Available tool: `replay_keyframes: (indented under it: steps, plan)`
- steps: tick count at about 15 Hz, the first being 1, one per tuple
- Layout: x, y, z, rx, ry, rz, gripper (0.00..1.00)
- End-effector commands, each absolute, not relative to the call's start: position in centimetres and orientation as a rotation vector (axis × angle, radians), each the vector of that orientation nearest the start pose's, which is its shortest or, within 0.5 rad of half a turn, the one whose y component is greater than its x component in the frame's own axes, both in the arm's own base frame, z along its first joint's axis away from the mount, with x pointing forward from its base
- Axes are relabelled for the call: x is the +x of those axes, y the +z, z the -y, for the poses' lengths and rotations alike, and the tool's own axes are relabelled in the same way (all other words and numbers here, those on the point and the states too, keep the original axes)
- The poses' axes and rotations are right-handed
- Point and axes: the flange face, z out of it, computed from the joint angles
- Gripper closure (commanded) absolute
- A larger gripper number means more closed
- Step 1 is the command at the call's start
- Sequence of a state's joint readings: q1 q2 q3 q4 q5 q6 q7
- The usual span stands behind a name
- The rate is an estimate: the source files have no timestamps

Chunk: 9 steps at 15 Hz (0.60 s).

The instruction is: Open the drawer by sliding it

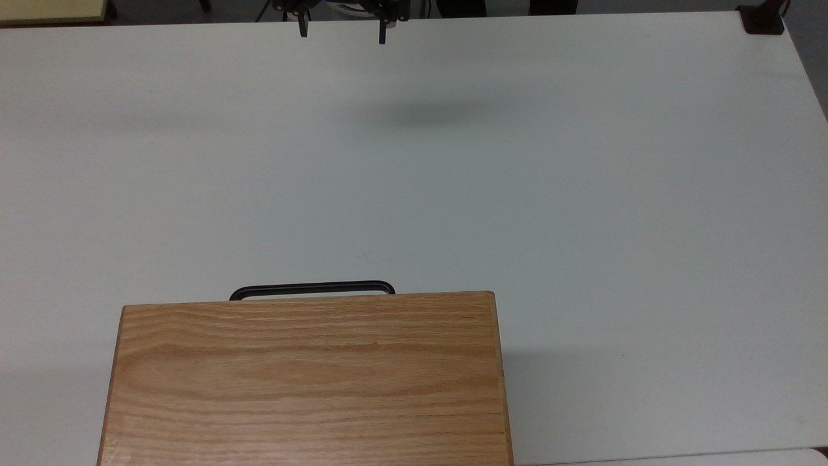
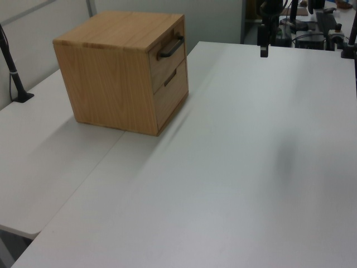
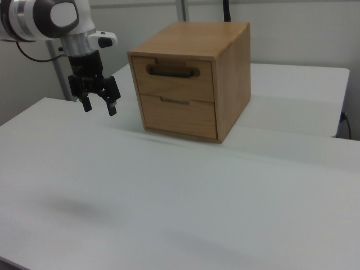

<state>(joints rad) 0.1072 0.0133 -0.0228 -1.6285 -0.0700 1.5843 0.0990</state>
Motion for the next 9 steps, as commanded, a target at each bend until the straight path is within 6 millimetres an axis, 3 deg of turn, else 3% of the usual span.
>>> replay_keyframes:
  steps: [1, 9]
  plan:
    - [55.31, 59.59, -3.50, -3.200, 0.082, 0.008, 0.00]
    - [55.06, 59.78, -3.17, -3.204, 0.130, -0.024, 0.00]
